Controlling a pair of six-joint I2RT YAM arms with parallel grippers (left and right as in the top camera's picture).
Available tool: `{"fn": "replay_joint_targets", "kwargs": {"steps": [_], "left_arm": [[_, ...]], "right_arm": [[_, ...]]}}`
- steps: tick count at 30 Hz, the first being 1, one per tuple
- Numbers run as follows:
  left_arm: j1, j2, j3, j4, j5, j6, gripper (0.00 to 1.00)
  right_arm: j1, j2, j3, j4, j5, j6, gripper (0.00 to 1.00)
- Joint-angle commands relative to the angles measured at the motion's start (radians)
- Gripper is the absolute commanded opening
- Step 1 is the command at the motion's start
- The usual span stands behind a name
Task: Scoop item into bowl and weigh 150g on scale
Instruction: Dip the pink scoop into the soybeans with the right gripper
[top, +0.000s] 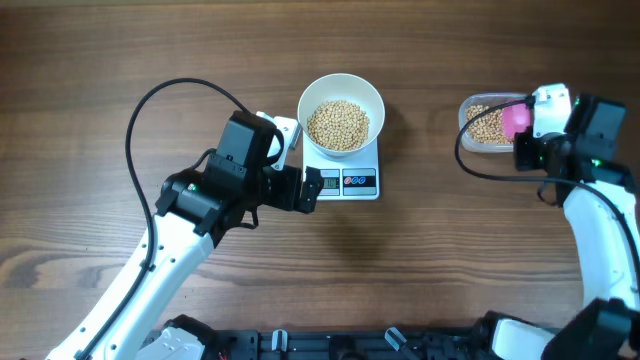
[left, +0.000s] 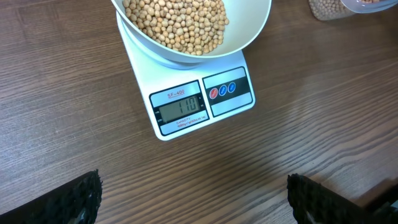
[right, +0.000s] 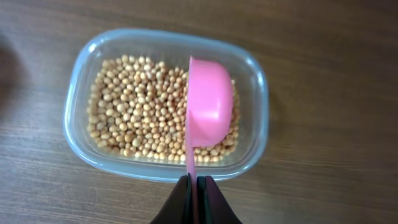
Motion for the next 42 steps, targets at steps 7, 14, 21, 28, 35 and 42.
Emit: {"fn": "replay_joint_targets", "kwargs": {"steps": [7,14,21,28,35,42], "left_arm": [[-0.003,-0.009,0.001,0.003,0.005,0.016,1.00],[-0.003,-0.009,0.001,0.003,0.005,0.016,1.00],[-0.003,-0.009,0.001,0.003,0.005,0.016,1.00],[-0.003,-0.009,0.001,0.003,0.005,0.016,1.00],[-0.003,-0.009,0.001,0.003,0.005,0.016,1.00],[-0.003,-0.009,0.001,0.003,0.005,0.016,1.00]], "right_arm": [[0.004,0.026,0.020,-0.043,-0.134,0.016,0.04],[0.004,0.026,0.020,-0.094,-0.251,0.040,0.04],[0.003,0.026,0.020,-0.063,-0.266,0.212,0.04],[-0.002,0.026,0.020,-0.026,-0.267,0.380,0.04],[-0.002,0.033,0.020,-0.027,-0.391,0.442,0.04],[-0.016,0.084,0.020,-0.027,-0.397,0.510,0.04]]}}
